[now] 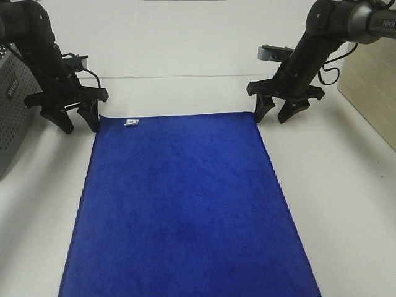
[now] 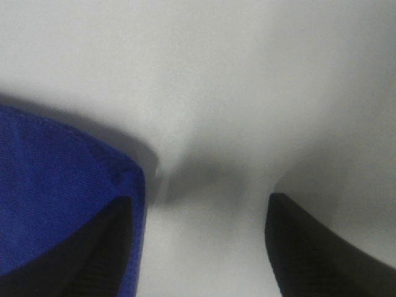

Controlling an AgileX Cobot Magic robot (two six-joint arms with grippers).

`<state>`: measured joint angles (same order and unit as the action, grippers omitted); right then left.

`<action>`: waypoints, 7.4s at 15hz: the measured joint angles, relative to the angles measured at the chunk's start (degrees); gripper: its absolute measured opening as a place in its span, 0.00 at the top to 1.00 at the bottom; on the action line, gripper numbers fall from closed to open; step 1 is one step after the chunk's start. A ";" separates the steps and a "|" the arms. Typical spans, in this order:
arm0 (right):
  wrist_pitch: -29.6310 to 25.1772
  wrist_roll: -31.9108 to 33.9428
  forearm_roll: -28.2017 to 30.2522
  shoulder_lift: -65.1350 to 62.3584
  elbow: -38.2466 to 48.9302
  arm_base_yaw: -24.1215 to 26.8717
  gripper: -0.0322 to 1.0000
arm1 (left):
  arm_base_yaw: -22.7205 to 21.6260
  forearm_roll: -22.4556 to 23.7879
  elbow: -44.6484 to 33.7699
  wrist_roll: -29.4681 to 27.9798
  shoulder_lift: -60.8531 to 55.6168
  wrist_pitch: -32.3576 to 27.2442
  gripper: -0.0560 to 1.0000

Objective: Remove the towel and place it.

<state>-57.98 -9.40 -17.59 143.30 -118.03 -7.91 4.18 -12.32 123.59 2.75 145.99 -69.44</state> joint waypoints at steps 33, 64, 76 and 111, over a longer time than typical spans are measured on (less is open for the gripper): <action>3.55 -2.23 -4.64 2.01 -0.69 -4.98 0.89 | 4.87 -8.65 0.57 3.09 1.66 5.33 0.86; 28.53 -6.19 -0.17 3.44 -14.50 -4.98 0.95 | 4.87 -7.79 9.85 15.64 1.95 37.53 0.93; 32.20 -6.53 -0.23 7.96 -14.61 -4.98 0.95 | 4.87 -7.85 9.91 18.39 6.30 43.14 0.93; 7.45 -2.01 1.72 0.92 -14.61 -3.38 0.30 | 4.87 -3.90 9.91 14.27 1.32 22.57 0.32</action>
<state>-50.53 -11.40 -15.87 144.21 -132.64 -11.29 9.05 -16.21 133.50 17.02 147.31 -46.87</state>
